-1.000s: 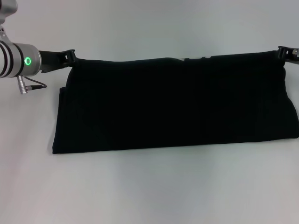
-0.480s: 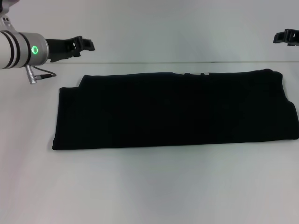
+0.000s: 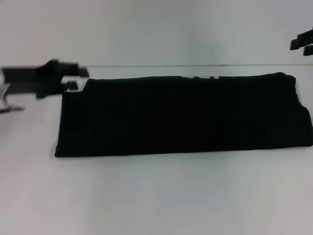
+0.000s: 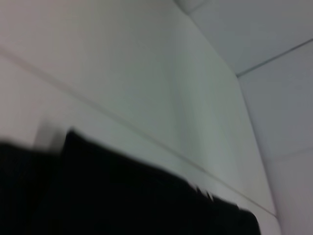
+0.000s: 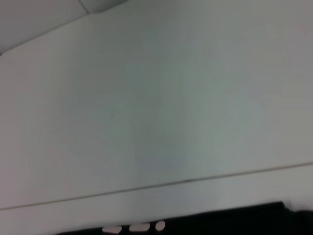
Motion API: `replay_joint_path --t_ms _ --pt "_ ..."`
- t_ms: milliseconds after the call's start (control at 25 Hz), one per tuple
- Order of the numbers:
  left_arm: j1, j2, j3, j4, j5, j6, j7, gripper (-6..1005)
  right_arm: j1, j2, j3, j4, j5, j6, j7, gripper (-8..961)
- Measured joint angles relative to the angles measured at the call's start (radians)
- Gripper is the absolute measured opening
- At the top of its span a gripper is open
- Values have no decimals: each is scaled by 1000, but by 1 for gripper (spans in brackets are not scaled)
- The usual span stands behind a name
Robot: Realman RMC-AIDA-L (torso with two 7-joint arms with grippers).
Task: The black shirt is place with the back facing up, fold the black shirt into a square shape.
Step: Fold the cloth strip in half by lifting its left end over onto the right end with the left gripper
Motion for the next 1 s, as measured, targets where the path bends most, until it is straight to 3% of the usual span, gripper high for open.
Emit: replay_joint_path --t_ms 160,320,400,600,720,1000 --pt "64 4 -141 2 67 176 -6 536 -5 -25 0 -10 -4 -24 20 487" --pt "139 -17 -218 -3 77 233 0 547 -7 -30 -6 -11 -10 -35 20 587" --pt "168 -29 -230 -7 78 232 -6 552 -6 -29 -8 -11 -22 -38 22 676" --pt "203 -47 -248 -33 77 178 -52 738 2 -23 -5 -11 -32 -33 23 850" --pt "212 -51 -251 -69 76 125 -72 741 3 -21 -4 -11 -30 -31 23 934" --pt "223 -61 -251 -121 76 55 -78 747 4 -17 -4 -5 -30 -24 22 931"
